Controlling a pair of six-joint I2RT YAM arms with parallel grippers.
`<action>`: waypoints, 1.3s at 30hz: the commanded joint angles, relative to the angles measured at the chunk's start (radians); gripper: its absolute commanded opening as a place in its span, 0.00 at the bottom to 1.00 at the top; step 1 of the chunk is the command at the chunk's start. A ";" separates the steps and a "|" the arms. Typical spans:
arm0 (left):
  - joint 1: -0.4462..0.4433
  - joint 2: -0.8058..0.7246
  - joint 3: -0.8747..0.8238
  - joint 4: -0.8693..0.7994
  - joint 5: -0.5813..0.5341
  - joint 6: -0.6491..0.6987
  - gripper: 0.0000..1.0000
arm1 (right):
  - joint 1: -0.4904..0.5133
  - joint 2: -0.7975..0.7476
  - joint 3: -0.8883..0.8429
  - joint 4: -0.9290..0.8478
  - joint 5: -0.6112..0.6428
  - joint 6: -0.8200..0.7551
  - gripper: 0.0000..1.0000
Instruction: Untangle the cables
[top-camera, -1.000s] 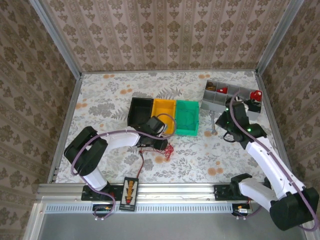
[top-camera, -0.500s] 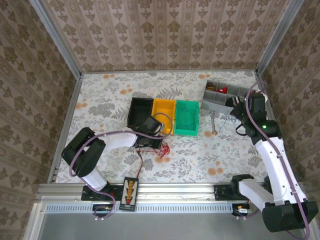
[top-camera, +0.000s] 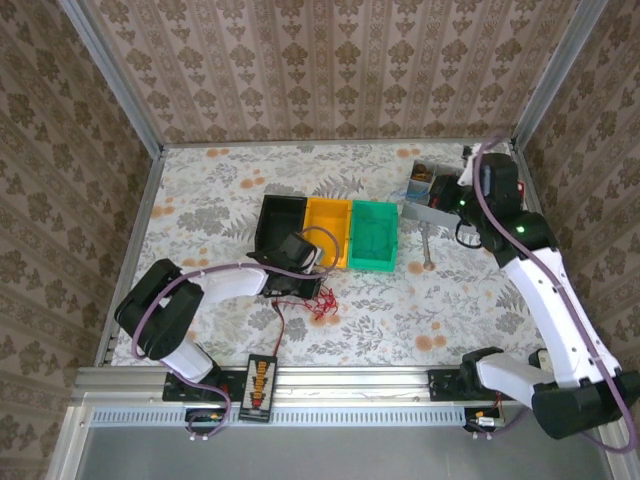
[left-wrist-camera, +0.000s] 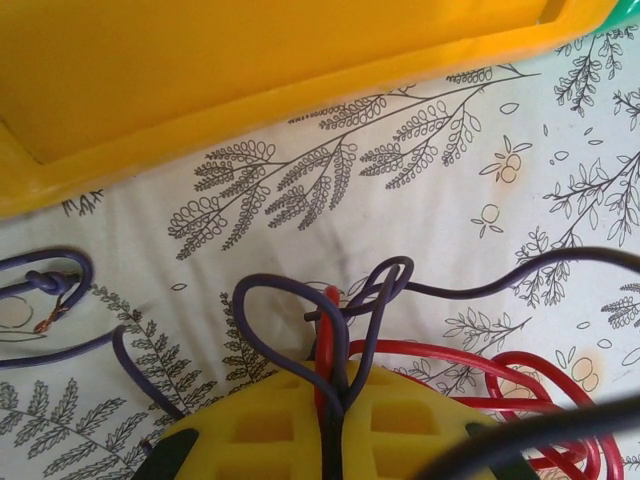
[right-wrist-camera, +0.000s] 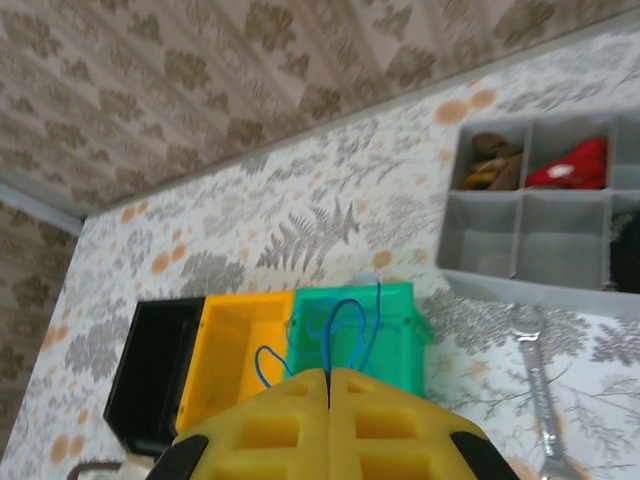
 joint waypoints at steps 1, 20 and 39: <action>0.011 -0.021 -0.007 -0.045 0.007 0.004 0.00 | 0.039 0.057 0.024 0.030 -0.027 -0.016 0.00; 0.012 -0.049 -0.032 -0.035 0.003 0.000 0.00 | 0.140 0.255 -0.122 0.155 0.030 0.015 0.00; 0.015 -0.090 -0.044 -0.043 -0.004 -0.007 0.00 | 0.198 0.560 -0.057 0.123 0.181 0.054 0.01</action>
